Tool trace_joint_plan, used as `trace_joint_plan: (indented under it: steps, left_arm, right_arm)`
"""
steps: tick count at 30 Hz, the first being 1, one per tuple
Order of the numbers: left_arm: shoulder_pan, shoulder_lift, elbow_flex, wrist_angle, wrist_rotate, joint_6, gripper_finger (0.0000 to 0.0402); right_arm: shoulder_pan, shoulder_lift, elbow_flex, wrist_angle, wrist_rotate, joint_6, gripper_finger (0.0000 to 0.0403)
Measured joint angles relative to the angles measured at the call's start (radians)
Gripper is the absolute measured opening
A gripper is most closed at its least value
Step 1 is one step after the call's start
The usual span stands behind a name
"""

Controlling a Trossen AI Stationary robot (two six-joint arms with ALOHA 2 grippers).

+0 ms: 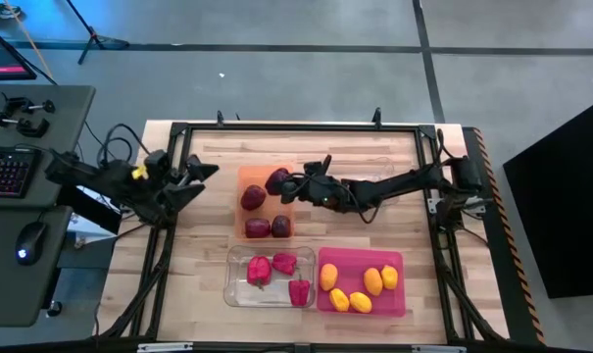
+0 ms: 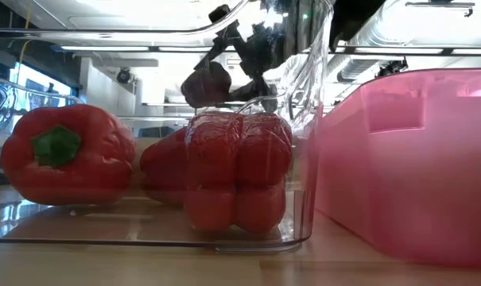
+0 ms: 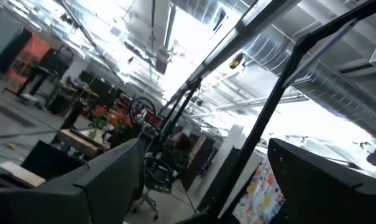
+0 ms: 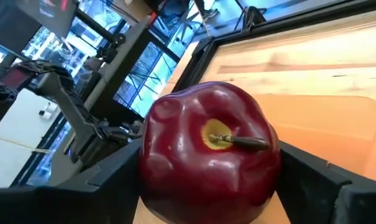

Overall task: Sort produce into baskets
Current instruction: Put the apple into the orange bin, then return to Home Position

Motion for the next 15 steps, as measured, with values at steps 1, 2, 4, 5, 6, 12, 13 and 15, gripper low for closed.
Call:
trace_joint_plan:
  steps: [1,2,4,5,6,12,13,15]
  left_arm:
    - [0.000,-0.015,0.000,-0.012,-0.002,0.009,0.0335]
    - [0.000,-0.030,0.000,-0.026,-0.005,0.017,0.0335]
    - [0.000,-0.051,0.000,-0.048,-0.008,0.024,0.0335]
    - [0.000,-0.059,0.000,-0.055,-0.008,0.025,0.0335]
    - [0.000,-0.064,0.000,-0.062,-0.013,0.025,0.0335]
    - [0.000,-0.069,0.000,-0.113,-0.018,0.023,0.0335]
    - [0.000,-0.067,0.000,-0.111,-0.017,0.018,0.0335]
    - [0.000,-0.066,0.000,-0.106,-0.010,-0.010,0.0335]
  right_arm:
    - [-0.005,0.000,0.000,0.000,-0.001,0.003,0.0298]
    - [-0.011,0.000,0.000,0.000,-0.008,0.003,0.0308]
    - [-0.023,0.000,0.009,-0.001,-0.043,-0.002,0.0338]
    - [-0.030,0.000,0.016,-0.002,-0.068,-0.003,0.0357]
    - [-0.036,0.000,0.023,-0.001,-0.095,-0.002,0.0376]
    - [-0.069,-0.001,0.057,-0.003,-0.175,-0.057,0.0368]
    - [-0.078,-0.002,0.068,-0.002,-0.201,-0.082,0.0362]
    - [-0.100,-0.014,0.082,-0.006,-0.299,-0.129,0.0354]
